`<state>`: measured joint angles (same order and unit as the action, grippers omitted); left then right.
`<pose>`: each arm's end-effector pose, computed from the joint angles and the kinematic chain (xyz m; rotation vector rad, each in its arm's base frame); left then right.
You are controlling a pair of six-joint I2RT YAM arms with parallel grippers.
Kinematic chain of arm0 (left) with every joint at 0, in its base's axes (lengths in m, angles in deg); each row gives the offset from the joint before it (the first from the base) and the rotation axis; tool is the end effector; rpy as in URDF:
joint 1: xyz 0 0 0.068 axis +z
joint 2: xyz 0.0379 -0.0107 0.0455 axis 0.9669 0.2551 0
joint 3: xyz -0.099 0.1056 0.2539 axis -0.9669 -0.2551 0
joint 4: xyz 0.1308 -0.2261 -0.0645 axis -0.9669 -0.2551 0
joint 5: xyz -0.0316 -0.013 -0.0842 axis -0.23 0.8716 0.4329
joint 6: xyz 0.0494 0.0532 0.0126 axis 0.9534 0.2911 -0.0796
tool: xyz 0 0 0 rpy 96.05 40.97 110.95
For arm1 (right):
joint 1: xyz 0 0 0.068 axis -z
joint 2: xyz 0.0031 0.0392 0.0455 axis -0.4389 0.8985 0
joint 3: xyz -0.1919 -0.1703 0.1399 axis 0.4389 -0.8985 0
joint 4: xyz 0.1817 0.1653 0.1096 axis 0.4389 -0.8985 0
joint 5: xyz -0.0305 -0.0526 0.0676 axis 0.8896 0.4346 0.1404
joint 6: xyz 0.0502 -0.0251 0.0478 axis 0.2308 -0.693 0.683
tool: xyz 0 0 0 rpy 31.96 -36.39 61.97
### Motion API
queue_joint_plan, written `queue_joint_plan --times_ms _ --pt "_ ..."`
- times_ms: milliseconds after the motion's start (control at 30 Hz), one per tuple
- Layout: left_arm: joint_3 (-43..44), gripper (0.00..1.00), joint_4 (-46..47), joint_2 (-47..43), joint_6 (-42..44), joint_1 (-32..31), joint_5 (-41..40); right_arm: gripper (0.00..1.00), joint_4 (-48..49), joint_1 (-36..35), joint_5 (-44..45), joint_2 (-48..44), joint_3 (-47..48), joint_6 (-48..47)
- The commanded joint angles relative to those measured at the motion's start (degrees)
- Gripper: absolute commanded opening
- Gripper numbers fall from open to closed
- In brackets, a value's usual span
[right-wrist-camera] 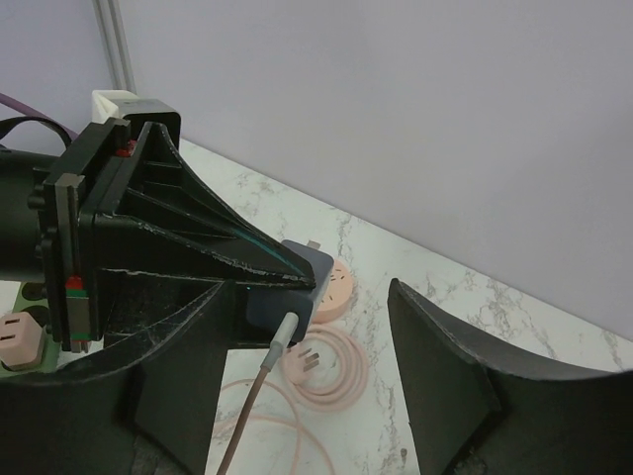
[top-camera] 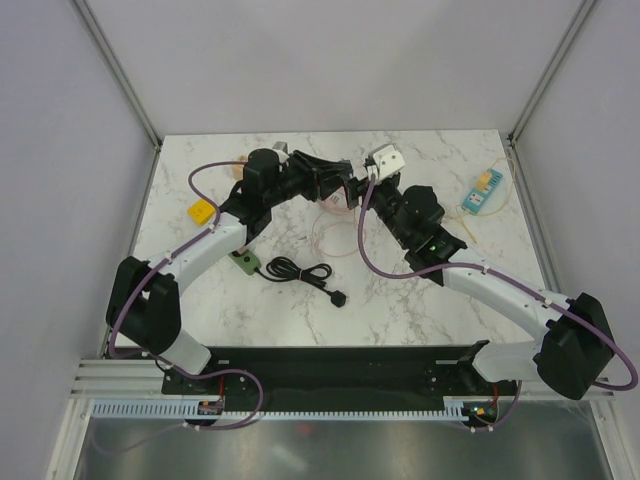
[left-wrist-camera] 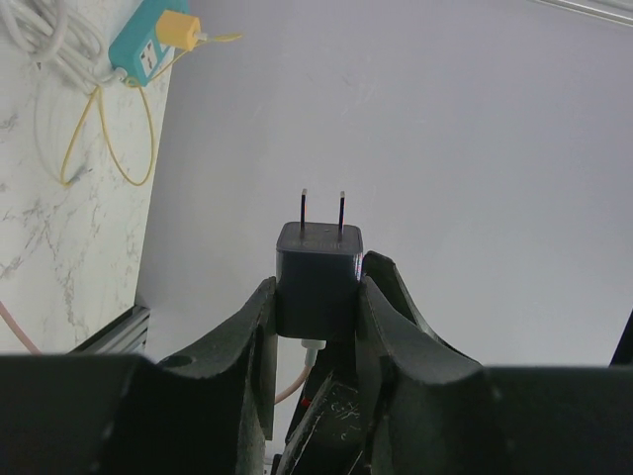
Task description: Insert the plug
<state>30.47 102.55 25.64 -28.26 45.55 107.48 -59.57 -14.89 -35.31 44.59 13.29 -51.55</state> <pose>0.3368 -0.2190 0.3357 -0.8354 1.9732 -1.8140 0.2601 0.2099 0.3747 -0.4583 1.3816 0.3261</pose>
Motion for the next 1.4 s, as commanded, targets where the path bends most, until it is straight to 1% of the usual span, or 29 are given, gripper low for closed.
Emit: queue_joint_plan --times_ms 0,267,400,533,633,767,900,933,967,1000,1033,1067,1100,1367 --pt "0.73 0.02 -0.44 -3.58 -1.55 -2.23 0.92 0.71 1.21 -1.00 -1.31 0.43 1.07 -1.35" --pt "1.70 0.02 -2.11 -3.67 -1.37 -2.32 0.83 0.72 1.03 -1.08 -0.96 -0.19 -0.25 -2.76" --pt "1.53 0.02 -2.55 -4.11 -1.11 -2.23 0.22 0.73 0.95 -1.00 -0.88 0.07 -0.08 -1.62" --pt "1.44 0.02 -3.51 -4.55 -0.23 -2.23 -0.57 0.76 0.06 -1.08 -0.26 -0.28 -0.25 0.31" --pt "1.52 0.02 -3.60 -4.81 0.03 -2.23 -1.01 0.73 0.16 -1.08 -0.70 -0.63 -1.22 0.93" --pt "1.88 0.02 -3.95 -4.64 0.30 -2.23 -1.01 0.72 -0.55 -1.08 -2.54 -0.89 -1.22 1.46" --pt "2.40 0.02 -4.48 -4.55 0.56 -2.32 -1.10 0.72 -0.63 -1.08 -2.46 -0.81 -0.78 1.64" --pt "2.40 0.02 -4.57 -4.55 0.65 -2.32 -1.19 0.69 -1.16 -1.08 -2.89 -0.63 -0.43 1.72" --pt "2.49 0.02 -4.66 -4.46 0.74 -2.32 -1.45 0.61 -1.60 -1.08 -3.16 -0.46 -0.17 1.90" --pt "2.49 0.02 -4.74 -4.46 0.65 -2.32 -1.54 0.61 -1.78 -1.08 -3.42 -0.37 -0.08 2.25" --pt "2.58 0.02 -4.75 -4.46 0.65 -2.32 -1.54 0.62 -1.95 -1.08 -3.51 -0.37 -0.25 2.34" --pt "2.67 0.02 -4.75 -4.46 0.74 -2.32 -1.54 0.69 -1.87 -1.08 -3.51 -0.54 -0.42 2.95" --pt "2.67 0.02 -4.83 -4.37 0.91 -2.32 -1.54 0.72 -1.78 -1.08 -3.51 -0.63 -0.60 3.04" --pt "2.67 0.02 -5.01 -4.55 1.26 -2.32 -1.71 0.70 -2.04 -1.08 -2.37 0.25 0.10 3.04"
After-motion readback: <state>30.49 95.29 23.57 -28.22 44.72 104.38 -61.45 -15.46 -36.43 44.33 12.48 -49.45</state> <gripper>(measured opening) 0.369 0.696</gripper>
